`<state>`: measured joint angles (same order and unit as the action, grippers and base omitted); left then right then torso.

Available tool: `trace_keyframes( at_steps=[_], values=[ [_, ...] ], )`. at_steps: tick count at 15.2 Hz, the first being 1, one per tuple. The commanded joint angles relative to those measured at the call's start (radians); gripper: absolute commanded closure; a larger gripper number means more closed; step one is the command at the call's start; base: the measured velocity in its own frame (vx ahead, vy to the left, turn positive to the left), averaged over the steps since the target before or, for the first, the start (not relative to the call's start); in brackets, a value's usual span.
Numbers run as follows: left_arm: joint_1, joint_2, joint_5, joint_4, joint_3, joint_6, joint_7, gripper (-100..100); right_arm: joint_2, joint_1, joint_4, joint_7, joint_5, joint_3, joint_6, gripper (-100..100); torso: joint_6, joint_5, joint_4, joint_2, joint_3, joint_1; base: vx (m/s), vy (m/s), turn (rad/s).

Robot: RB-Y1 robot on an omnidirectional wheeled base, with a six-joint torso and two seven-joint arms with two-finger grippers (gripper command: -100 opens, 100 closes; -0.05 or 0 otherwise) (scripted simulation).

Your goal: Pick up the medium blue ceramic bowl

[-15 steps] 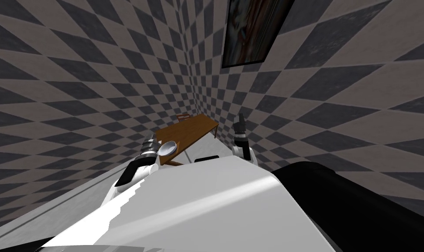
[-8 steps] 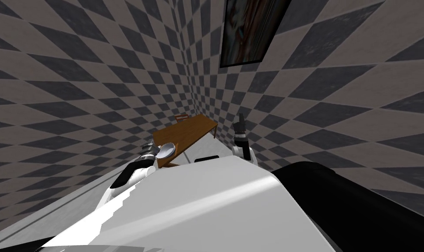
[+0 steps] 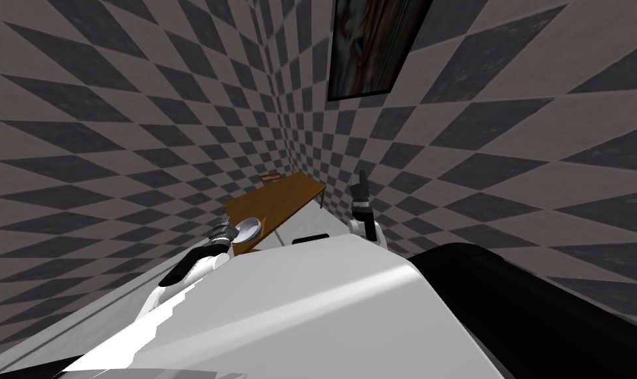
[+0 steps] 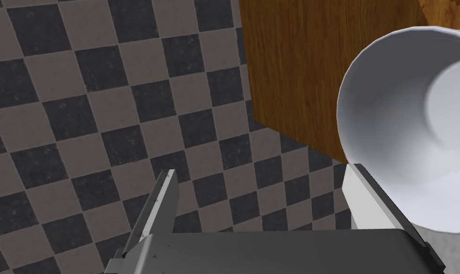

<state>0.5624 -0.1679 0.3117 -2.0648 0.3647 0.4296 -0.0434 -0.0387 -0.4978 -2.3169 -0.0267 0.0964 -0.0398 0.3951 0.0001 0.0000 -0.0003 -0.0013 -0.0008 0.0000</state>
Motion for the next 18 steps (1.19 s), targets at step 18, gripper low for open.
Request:
trace_keyframes(
  at_steps=[18],
  values=[
    [0.033, 0.011, 0.106, 0.075, 0.122, 0.374, 0.027, -100, 0.000, 0.000, 0.000, 0.000, 0.000, 0.000, 0.000, 0, 0.000, 0.000, 0.000, -0.001, 0.000, 0.000, 0.026, 0.007, -0.058]
  ],
)
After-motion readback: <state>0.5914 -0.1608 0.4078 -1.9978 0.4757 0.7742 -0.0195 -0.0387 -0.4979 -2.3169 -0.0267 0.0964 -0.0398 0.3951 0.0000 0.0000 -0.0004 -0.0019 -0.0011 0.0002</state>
